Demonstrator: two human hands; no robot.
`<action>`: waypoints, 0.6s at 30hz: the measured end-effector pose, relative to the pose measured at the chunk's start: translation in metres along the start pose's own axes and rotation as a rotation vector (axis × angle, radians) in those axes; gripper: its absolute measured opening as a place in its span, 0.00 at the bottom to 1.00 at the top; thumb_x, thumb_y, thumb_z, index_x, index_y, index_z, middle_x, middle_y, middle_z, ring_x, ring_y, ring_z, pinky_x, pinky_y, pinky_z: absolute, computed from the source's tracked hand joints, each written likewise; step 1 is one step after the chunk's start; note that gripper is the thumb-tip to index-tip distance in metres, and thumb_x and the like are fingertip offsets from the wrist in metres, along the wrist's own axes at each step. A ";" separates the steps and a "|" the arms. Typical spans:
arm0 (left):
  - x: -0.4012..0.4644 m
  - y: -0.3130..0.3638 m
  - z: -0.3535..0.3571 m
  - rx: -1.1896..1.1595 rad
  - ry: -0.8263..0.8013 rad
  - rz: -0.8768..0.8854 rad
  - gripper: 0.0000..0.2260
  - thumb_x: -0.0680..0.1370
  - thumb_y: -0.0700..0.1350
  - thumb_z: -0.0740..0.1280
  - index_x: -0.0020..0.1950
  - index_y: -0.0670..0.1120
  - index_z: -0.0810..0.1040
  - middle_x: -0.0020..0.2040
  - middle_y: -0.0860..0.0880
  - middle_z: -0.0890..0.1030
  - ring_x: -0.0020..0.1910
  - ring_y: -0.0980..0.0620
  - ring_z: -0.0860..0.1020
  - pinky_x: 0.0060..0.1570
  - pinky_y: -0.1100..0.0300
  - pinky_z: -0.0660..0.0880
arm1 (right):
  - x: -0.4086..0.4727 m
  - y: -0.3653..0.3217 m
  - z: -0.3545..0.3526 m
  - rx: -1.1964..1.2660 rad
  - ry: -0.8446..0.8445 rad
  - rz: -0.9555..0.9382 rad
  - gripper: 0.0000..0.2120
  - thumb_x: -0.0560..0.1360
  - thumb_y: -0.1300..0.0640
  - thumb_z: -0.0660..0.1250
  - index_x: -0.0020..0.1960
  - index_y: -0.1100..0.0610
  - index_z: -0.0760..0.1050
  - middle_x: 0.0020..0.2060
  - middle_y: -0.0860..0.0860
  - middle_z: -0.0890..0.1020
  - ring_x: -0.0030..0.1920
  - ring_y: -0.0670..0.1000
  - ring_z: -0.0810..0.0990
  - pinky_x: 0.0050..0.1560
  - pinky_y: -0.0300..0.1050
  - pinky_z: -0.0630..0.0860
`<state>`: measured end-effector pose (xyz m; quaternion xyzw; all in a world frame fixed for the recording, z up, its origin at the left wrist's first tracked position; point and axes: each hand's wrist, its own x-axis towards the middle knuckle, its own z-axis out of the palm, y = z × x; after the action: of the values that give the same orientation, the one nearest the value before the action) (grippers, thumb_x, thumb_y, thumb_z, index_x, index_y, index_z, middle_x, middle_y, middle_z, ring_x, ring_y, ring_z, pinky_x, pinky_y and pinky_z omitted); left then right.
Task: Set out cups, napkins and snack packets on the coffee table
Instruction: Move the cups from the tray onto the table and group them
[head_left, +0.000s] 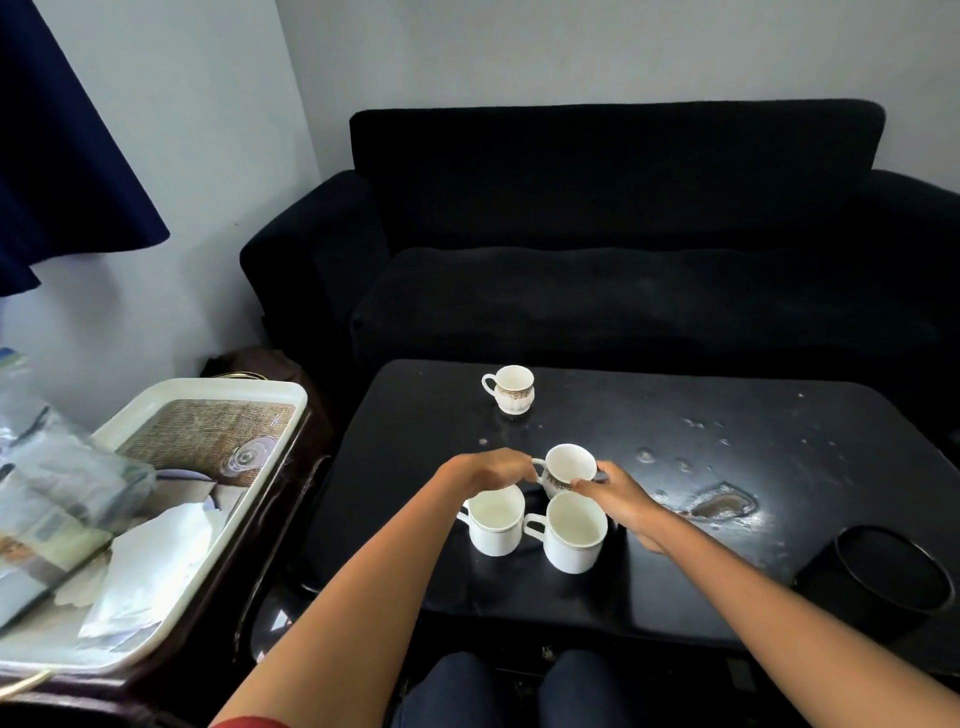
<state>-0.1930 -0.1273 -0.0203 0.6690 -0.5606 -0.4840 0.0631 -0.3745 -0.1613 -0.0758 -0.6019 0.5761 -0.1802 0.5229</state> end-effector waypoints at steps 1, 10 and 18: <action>0.000 0.001 0.000 0.001 -0.002 0.002 0.16 0.81 0.42 0.56 0.68 0.43 0.71 0.63 0.45 0.72 0.59 0.49 0.69 0.61 0.55 0.64 | 0.001 0.000 0.000 -0.008 0.003 0.002 0.18 0.75 0.52 0.65 0.63 0.54 0.67 0.56 0.52 0.76 0.57 0.53 0.76 0.57 0.48 0.73; 0.010 -0.002 -0.001 -0.096 -0.001 0.042 0.23 0.80 0.39 0.56 0.76 0.49 0.62 0.75 0.46 0.63 0.73 0.47 0.61 0.65 0.59 0.59 | 0.011 -0.002 0.001 -0.024 0.053 -0.017 0.13 0.78 0.54 0.63 0.61 0.56 0.68 0.52 0.54 0.77 0.55 0.55 0.77 0.54 0.49 0.73; 0.036 -0.002 -0.002 -0.141 0.032 0.036 0.28 0.81 0.40 0.56 0.79 0.48 0.50 0.78 0.46 0.54 0.77 0.46 0.54 0.72 0.54 0.54 | 0.035 -0.004 0.005 0.027 0.177 -0.047 0.15 0.78 0.55 0.61 0.63 0.57 0.68 0.56 0.56 0.77 0.55 0.55 0.75 0.57 0.50 0.71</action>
<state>-0.1936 -0.1570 -0.0416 0.6603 -0.5360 -0.5104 0.1276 -0.3586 -0.1905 -0.0882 -0.5898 0.6033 -0.2529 0.4735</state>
